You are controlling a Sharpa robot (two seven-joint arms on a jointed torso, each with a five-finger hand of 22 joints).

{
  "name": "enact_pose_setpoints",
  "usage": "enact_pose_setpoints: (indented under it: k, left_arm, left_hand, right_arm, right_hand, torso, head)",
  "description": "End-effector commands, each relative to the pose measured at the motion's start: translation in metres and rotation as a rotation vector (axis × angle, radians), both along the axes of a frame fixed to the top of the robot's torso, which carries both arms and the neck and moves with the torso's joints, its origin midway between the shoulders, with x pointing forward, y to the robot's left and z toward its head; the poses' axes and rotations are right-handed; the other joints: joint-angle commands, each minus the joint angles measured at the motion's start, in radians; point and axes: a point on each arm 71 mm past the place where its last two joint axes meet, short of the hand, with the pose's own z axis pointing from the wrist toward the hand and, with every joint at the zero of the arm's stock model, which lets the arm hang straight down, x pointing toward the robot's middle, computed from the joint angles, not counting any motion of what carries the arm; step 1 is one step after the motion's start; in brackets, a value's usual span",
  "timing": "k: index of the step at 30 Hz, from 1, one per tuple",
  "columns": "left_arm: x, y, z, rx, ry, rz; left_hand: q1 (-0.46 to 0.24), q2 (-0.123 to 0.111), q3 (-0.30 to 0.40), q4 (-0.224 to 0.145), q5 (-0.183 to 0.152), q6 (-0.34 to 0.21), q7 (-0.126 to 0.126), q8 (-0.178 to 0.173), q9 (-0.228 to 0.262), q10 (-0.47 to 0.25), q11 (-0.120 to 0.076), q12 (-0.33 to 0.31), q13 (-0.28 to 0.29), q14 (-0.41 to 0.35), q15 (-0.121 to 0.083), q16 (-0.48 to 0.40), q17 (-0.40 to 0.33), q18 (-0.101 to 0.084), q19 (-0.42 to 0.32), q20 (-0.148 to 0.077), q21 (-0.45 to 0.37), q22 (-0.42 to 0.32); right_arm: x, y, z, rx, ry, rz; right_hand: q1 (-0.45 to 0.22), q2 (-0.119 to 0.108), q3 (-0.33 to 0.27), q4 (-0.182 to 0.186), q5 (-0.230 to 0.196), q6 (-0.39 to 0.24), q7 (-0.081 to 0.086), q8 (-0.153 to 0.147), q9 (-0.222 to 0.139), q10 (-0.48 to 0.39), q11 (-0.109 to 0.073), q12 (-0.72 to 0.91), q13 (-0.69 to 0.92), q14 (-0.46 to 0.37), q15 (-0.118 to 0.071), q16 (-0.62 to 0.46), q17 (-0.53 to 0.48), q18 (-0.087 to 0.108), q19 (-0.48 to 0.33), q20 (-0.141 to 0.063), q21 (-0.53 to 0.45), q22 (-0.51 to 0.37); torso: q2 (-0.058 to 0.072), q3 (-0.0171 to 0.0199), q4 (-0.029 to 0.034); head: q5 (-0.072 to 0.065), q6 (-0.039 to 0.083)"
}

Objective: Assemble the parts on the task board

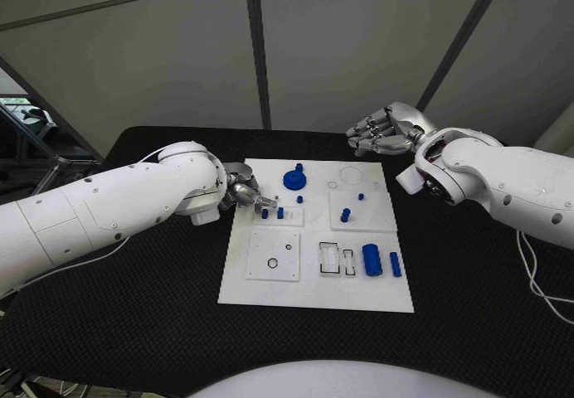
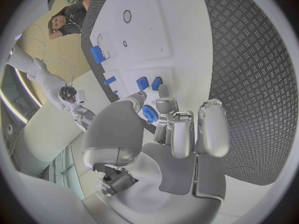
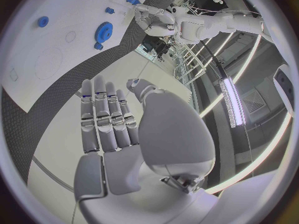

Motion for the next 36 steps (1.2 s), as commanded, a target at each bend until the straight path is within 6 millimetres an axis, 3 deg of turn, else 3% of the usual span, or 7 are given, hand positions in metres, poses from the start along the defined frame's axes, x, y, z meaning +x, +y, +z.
enact_pose_setpoints:
  k: [1,13,16,19,25,29,36]
  left_arm:
    - [0.000,-0.001,0.001,0.000,0.005,-0.002]
    - [0.001,0.005,0.001,-0.003,-0.008,0.019]
    - [0.003,0.008,0.004,-0.019,-0.036,0.045]
    - [0.007,0.010,0.013,-0.073,-0.088,0.091]
    - [0.009,0.004,0.030,-0.202,-0.204,0.149]
    - [0.009,-0.003,0.038,-0.283,-0.275,0.136]
    - [0.007,-0.023,0.047,-0.367,-0.457,-0.018]
  left_hand:
    - [0.000,0.006,-0.005,0.001,-0.002,0.001,0.000,0.000,0.001,-0.004,0.002,-0.001,0.001,0.102,-0.006,0.001,0.256,-0.075,0.028,-0.008,-0.004,0.063]
    - [0.004,0.007,-0.010,0.002,-0.002,-0.001,0.000,0.000,0.000,-0.009,0.002,-0.008,-0.008,0.101,-0.006,-0.002,0.253,-0.073,0.025,-0.008,-0.011,0.057]
    - [0.014,0.007,-0.032,0.008,-0.002,-0.029,0.012,-0.013,-0.003,-0.066,0.012,-0.070,-0.093,0.088,0.001,-0.029,0.216,-0.063,0.006,-0.004,-0.060,0.016]
    - [0.046,0.006,-0.086,0.021,-0.003,-0.109,0.051,-0.046,-0.021,-0.208,0.048,-0.180,-0.235,0.026,0.035,-0.145,0.076,-0.026,-0.080,0.019,-0.248,-0.134]
    - [0.184,0.005,-0.131,0.008,-0.002,-0.204,0.097,-0.067,-0.062,-0.351,0.097,-0.210,-0.263,-0.190,0.082,-0.422,-0.225,0.043,-0.342,0.066,-0.702,-0.473]
    - [0.291,-0.006,-0.144,-0.011,-0.006,-0.231,0.135,-0.105,-0.123,-0.442,0.132,-0.275,-0.321,-0.391,0.119,-0.670,-0.474,0.042,-0.405,0.098,-0.799,-0.536]
    - [0.490,-0.021,-0.063,-0.074,0.000,-0.177,0.143,-0.209,-0.284,-0.453,0.149,-0.448,-0.502,-0.426,0.132,-0.736,-0.585,0.052,-0.401,0.117,-0.877,-0.602]
  right_arm:
    - [0.000,0.001,0.001,0.001,-0.005,0.010]
    - [0.000,0.001,0.001,0.000,-0.003,0.009]
    - [0.000,0.000,0.001,0.000,-0.003,0.008]
    - [0.000,-0.001,0.001,-0.001,-0.002,0.006]
    - [0.000,-0.002,0.001,-0.001,-0.004,0.009]
    - [0.000,-0.002,0.001,0.000,-0.006,0.013]
    - [-0.001,-0.001,0.002,-0.006,-0.016,0.015]
  right_hand:
    - [-0.011,0.000,0.005,0.002,0.004,-0.003,0.001,0.003,0.001,-0.005,-0.002,0.004,-0.001,-0.008,0.001,-0.001,-0.002,0.017,-0.001,0.005,-0.005,-0.001]
    - [-0.011,0.000,0.005,0.002,0.004,-0.003,0.001,0.003,0.001,-0.005,-0.002,0.004,-0.001,-0.008,0.001,-0.001,-0.002,0.017,-0.001,0.005,-0.005,-0.001]
    - [-0.011,0.000,0.005,0.002,0.004,-0.003,0.001,0.003,0.001,-0.005,-0.002,0.004,-0.001,-0.008,0.001,-0.001,-0.002,0.017,-0.001,0.005,-0.005,-0.001]
    - [-0.011,0.000,0.005,0.002,0.004,-0.003,0.001,0.003,0.001,-0.005,-0.002,0.004,-0.001,-0.008,0.001,-0.001,-0.002,0.017,-0.001,0.005,-0.005,-0.001]
    - [-0.008,0.003,0.009,-0.001,0.004,0.004,-0.002,0.007,0.003,-0.001,-0.004,0.007,-0.001,-0.009,0.000,-0.002,-0.003,0.017,-0.001,0.005,-0.008,-0.002]
    - [-0.004,0.005,0.013,-0.006,0.000,0.016,-0.006,0.012,0.006,0.003,-0.008,0.009,0.000,-0.010,-0.001,-0.001,-0.004,0.018,0.000,0.005,-0.010,-0.003]
    - [-0.002,0.005,0.015,-0.009,-0.002,0.021,-0.007,0.014,0.007,0.004,-0.009,0.010,0.000,-0.010,-0.002,-0.001,-0.005,0.018,0.001,0.004,-0.011,-0.003]
  torso:
    - [0.000,0.0001,-0.0004]
    - [0.000,-0.0004,0.0000]
    - [0.000,-0.0004,-0.0005]
    - [0.000,-0.0006,0.0001]
    - [0.001,0.0005,-0.0017]
    - [0.002,0.0003,-0.0009]
    - [0.001,-0.0007,-0.0009]
  head:
    - [0.000,-0.001]
    - [-0.003,0.003]
    - [-0.005,0.004]
    - [-0.008,0.006]
    - [-0.014,0.013]
    - [-0.017,0.015]
    - [-0.031,0.021]
